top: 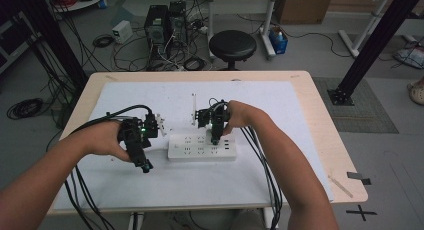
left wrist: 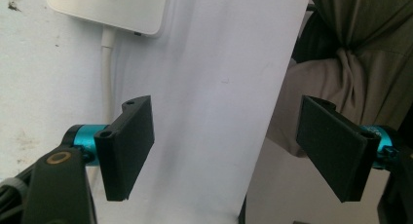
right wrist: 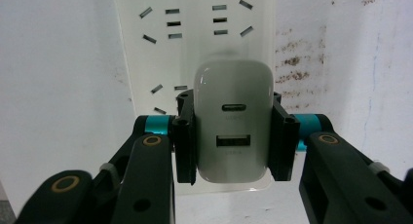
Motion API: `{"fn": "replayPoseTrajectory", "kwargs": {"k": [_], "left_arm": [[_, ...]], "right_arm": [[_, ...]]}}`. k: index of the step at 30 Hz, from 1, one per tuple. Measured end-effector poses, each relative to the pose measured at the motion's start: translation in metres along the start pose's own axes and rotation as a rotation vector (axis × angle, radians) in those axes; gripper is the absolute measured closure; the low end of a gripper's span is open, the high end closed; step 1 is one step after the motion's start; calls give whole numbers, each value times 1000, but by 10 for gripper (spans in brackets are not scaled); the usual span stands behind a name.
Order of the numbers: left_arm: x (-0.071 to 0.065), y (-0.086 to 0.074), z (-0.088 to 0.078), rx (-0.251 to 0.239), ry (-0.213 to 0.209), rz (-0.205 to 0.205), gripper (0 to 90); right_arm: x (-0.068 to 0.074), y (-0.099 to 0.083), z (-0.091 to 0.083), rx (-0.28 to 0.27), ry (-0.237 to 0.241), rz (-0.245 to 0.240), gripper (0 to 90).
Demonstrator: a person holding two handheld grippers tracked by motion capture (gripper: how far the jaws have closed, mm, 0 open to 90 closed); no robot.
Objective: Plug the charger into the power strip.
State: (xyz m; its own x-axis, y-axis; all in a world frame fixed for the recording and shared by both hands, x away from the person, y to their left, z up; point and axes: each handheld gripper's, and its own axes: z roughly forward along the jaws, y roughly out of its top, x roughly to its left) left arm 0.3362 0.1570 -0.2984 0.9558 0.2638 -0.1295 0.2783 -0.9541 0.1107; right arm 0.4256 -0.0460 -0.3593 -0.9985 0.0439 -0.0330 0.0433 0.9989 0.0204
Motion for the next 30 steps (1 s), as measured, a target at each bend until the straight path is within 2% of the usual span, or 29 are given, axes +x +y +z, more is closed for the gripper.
{"fn": "replayPoseTrajectory", "kwargs": {"k": [1, 2, 11, 14, 19, 23, 27, 30], "left_arm": [[1, 0, 0, -3, -3, -2, 222], [0, 0, 1, -9, -2, -11, 222], [4, -1, 1, 1, -1, -2, 221], [3, -1, 3, -4, -7, -13, 222], [4, 0, 3, 3, -10, -4, 222], [6, 0, 4, 5, -8, -13, 222], [5, 0, 4, 7, -9, -6, 222], [5, 0, 4, -1, -6, -8, 222]], "right_arm": [[0, -1, 0, -1, 2, 7, 624], [-1, -1, 1, 1, 2, -7, 624], [0, 2, 2, 14, 6, 22, 624], [-1, 2, 3, 12, 6, 13, 624], [0, 6, 4, 33, -6, -2, 624], [2, 3, 5, 24, -5, 22, 624], [-1, 0, 6, 10, 4, 17, 624], [2, 4, 6, 22, -5, 13, 624]]}}
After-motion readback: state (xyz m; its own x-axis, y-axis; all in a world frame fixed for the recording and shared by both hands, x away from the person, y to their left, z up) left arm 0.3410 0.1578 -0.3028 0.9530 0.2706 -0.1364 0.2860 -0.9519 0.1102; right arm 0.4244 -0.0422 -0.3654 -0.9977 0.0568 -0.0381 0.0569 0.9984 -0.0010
